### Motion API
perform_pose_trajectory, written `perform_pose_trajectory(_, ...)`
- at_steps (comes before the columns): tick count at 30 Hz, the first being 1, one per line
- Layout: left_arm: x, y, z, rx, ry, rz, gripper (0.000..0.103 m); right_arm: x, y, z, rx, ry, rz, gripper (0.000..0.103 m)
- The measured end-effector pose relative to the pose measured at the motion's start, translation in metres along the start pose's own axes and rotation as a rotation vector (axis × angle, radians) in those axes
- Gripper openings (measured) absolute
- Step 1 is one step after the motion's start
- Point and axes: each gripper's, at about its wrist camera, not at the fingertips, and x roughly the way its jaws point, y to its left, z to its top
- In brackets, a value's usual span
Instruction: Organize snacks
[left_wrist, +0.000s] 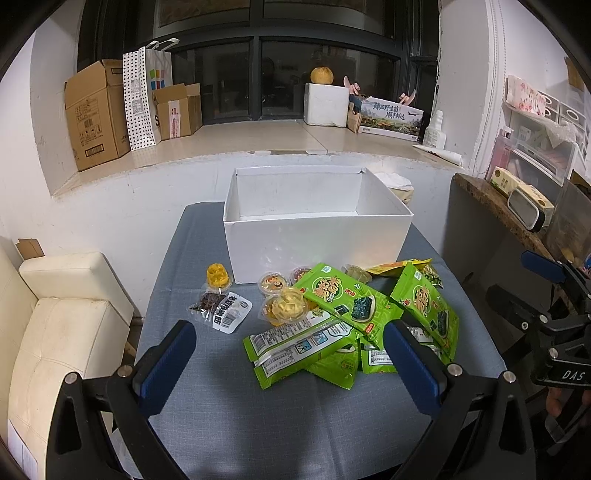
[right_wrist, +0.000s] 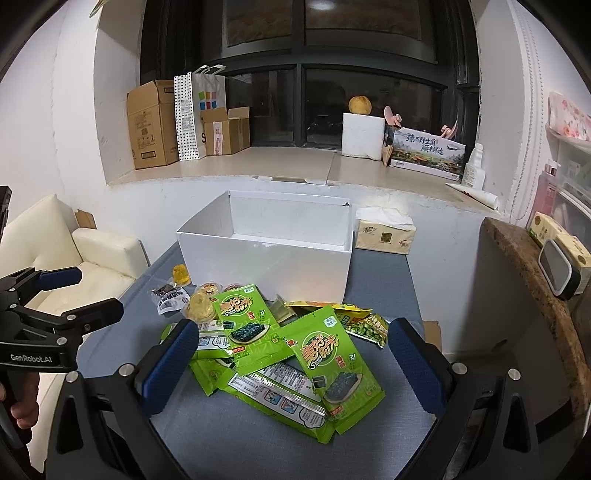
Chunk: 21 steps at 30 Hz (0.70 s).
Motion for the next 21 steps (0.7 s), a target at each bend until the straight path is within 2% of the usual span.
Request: perform_pose_trajectory(21, 0.0024, -0.0007, -0.0021, 0.002, 0.005, 0.003, 0.103, 0.0016, -0.0025, -0.0025, 0.006, 0.003, 0.015, 0.103)
